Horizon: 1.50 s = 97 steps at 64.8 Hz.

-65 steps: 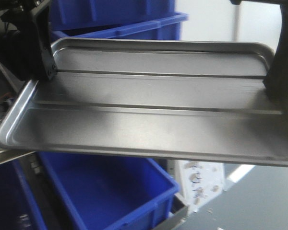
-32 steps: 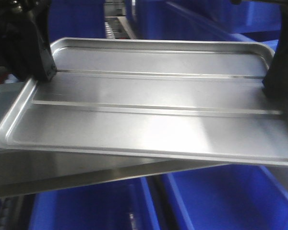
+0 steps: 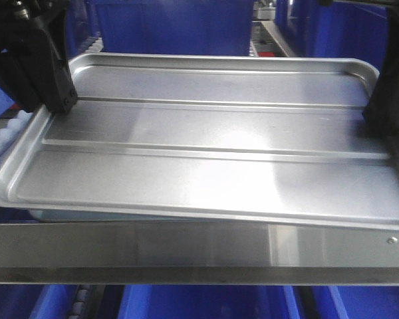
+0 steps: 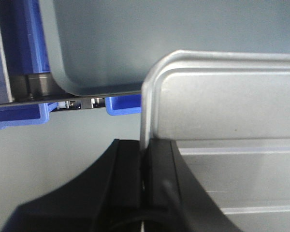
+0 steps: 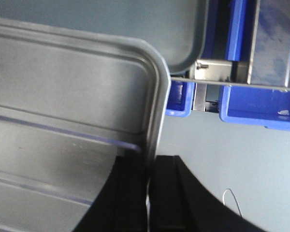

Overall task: Grab silver tray and stack on right shelf
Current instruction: 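Carry the tray over the larger silver tray on the shelf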

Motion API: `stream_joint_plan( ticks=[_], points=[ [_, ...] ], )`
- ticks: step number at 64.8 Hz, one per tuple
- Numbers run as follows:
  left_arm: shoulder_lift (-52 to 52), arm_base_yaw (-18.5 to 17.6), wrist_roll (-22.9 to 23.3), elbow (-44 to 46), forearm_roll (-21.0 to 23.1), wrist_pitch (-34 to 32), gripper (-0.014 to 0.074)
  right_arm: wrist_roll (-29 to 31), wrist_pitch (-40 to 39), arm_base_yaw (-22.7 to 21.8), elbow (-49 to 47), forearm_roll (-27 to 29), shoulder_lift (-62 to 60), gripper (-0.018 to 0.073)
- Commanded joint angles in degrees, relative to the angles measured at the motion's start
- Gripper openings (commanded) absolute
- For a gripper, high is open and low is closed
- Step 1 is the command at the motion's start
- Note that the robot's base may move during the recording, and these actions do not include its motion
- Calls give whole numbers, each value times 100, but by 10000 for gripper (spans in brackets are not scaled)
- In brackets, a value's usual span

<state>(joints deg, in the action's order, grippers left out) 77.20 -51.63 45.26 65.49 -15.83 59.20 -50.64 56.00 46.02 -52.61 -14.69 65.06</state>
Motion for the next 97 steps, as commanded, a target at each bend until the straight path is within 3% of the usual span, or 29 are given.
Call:
stream_joint_plan(
  ticks=[1,76,97],
  points=[
    [-186,0,21,188,-350,39,-93,135,125,-14,-162,-264,-118,57],
    [-186,0,21,188,-326,98,-93,135,-97,-14,-162,-269,-118,57],
    [-186,0,-148,228,-468,-467,-93,320,-166,-19,-342,-555,-118,57]
  ],
)
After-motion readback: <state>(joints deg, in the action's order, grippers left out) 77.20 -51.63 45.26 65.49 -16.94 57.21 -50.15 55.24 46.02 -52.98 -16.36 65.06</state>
